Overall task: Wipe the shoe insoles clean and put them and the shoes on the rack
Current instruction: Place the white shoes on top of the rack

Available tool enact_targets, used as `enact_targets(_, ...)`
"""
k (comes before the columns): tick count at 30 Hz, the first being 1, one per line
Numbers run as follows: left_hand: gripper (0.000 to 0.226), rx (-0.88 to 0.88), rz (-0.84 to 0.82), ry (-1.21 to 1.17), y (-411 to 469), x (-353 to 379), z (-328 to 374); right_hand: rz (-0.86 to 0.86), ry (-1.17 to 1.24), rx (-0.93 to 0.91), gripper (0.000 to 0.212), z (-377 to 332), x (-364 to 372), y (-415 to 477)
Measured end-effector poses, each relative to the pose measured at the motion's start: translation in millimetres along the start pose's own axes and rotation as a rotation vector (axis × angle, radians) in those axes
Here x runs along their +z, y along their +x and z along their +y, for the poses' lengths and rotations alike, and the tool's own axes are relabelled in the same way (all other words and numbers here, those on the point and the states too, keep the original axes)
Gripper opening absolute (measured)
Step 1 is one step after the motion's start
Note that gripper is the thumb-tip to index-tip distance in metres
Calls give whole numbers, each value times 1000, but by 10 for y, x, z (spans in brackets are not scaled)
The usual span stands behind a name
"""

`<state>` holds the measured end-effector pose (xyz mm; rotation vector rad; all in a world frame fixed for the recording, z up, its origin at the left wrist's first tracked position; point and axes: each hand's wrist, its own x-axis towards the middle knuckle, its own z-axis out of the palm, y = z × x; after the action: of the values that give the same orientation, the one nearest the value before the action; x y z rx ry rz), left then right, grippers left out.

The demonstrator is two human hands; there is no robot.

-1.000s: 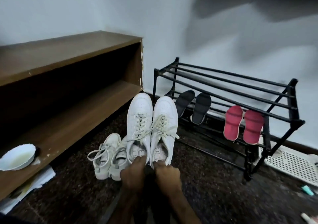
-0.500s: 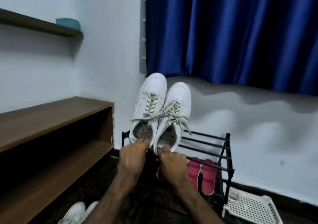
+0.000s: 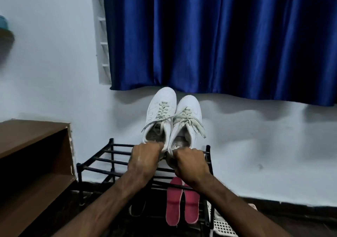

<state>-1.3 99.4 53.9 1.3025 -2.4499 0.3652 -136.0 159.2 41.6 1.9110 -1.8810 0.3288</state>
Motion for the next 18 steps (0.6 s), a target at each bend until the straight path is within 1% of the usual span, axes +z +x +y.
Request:
enact_targets(3, 14, 44, -38, 27, 174, 299, 82, -26, 32, 65, 26, 154, 223, 31)
enact_targets(8, 23, 113, -166, 12, 435, 590, 252, -158, 51, 170, 22, 431, 439, 62)
enact_targets(11, 39, 117, -231, 7, 551, 722, 269, -216, 72, 214, 29, 575, 552, 83)
enact_targets(14, 59, 115, -287, -18, 614, 819, 282, -271, 102, 218, 31, 626, 648, 97)
enact_targets(18, 66, 128, -318, -38, 665, 902, 328, -301, 102, 197, 32, 637, 683, 98)
